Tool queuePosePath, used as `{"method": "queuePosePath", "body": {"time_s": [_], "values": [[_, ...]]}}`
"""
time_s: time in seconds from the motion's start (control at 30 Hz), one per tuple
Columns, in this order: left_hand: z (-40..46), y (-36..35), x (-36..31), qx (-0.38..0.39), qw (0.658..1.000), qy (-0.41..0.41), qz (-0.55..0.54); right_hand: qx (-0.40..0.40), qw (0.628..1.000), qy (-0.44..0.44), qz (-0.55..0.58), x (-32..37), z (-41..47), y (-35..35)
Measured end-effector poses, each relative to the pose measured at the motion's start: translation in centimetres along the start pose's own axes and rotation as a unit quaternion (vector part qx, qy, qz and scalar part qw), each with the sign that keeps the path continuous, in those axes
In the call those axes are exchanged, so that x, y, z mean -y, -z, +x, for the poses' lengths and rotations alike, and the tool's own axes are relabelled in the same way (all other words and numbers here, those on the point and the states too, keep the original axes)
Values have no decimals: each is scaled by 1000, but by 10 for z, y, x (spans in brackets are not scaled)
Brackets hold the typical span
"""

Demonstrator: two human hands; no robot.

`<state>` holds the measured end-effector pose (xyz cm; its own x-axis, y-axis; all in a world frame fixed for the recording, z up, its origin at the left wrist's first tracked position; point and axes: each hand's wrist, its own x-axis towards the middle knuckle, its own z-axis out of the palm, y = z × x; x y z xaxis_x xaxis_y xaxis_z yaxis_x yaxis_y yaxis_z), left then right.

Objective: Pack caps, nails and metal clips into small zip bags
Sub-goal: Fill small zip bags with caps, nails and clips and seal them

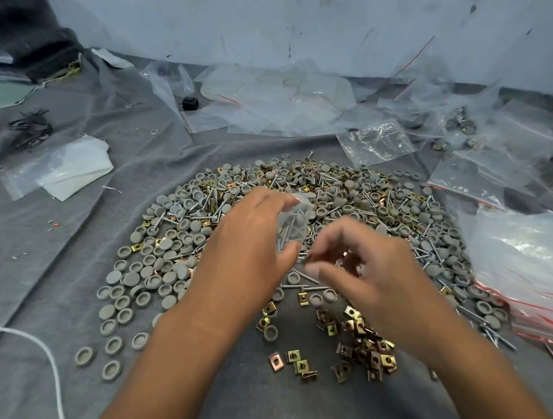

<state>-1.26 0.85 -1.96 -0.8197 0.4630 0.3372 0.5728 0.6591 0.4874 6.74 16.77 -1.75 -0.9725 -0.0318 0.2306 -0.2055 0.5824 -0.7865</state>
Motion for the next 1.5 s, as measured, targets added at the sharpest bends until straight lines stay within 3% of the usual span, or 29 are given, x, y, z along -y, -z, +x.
{"method": "queuePosePath", "body": {"time_s": [0.07, 0.13, 0.27, 0.43, 0.57, 0.63, 0.7, 0.77, 0.83, 1.1, 1.5], "values": [[0, 0, -2, 3, 1000, -2, -2, -110, 991, 63, 40, 5, 5, 1], [-1, 0, -4, 6, 1000, -5, -7, -173, 981, 88, 0, 5, 13, -4], [-1, 0, -4, 6, 1000, -12, -10, -213, 972, 69, -75, -3, 22, -13], [0, -2, -2, -2, 1000, -11, -7, -248, 955, 113, -114, -5, 23, -13], [0, -2, -3, 3, 1000, -14, -9, -193, 970, 95, -116, 3, 20, -11], [0, -2, -2, 3, 1000, -9, -7, -126, 983, 82, -107, 7, 10, -4], [1, -1, 0, -3, 1000, -8, -2, 44, 989, 7, -138, 9, -6, -3], [1, -2, 1, -7, 1000, -7, 9, 234, 943, -59, -228, 6, -18, -12], [1, -3, 2, -9, 1000, -11, 19, 319, 897, -60, -301, 6, -25, -23], [1, -4, 1, -4, 1000, -11, 21, 227, 934, -72, -265, 2, -23, -20], [0, -3, 2, -9, 1000, -4, 19, 236, 944, -67, -221, -8, -16, -11]]}}
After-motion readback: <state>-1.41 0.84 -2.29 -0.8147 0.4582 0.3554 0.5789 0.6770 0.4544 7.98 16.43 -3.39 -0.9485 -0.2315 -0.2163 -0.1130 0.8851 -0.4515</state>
